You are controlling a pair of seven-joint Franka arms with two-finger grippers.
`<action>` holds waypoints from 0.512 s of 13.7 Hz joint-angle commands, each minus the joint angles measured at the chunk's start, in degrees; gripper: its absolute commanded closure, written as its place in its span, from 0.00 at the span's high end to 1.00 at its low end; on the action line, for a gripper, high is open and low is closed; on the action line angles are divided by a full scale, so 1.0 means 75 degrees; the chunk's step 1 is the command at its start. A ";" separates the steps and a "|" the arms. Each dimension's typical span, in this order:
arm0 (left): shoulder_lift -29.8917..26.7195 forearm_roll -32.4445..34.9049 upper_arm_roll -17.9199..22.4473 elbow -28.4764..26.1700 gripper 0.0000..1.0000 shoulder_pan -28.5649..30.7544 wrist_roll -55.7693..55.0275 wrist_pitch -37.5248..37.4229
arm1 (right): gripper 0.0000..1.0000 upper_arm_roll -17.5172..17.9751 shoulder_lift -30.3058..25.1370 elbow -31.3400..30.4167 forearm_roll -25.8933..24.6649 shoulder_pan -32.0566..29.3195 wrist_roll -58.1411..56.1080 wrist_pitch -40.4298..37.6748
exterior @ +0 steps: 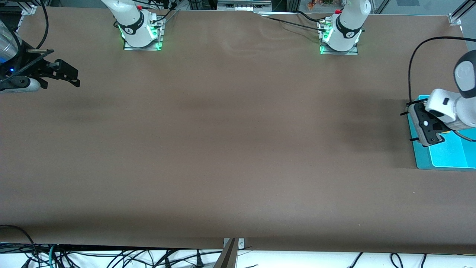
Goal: Wind and store yellow beetle car
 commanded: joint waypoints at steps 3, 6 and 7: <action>-0.0738 -0.0022 -0.0670 0.0287 1.00 -0.0346 -0.3187 -0.0753 | 1.00 0.0003 0.0130 0.0436 -0.0001 0.0007 0.0034 -0.0139; -0.0738 0.0072 -0.0708 0.1365 1.00 -0.0942 -0.5790 -0.1984 | 1.00 0.0003 0.0119 0.0566 -0.0012 -0.0005 0.0023 -0.0244; -0.0750 0.0072 -0.0708 0.1623 1.00 -0.0979 -0.6377 -0.2288 | 1.00 0.0003 0.0119 0.0590 -0.0012 -0.0005 0.0023 -0.0303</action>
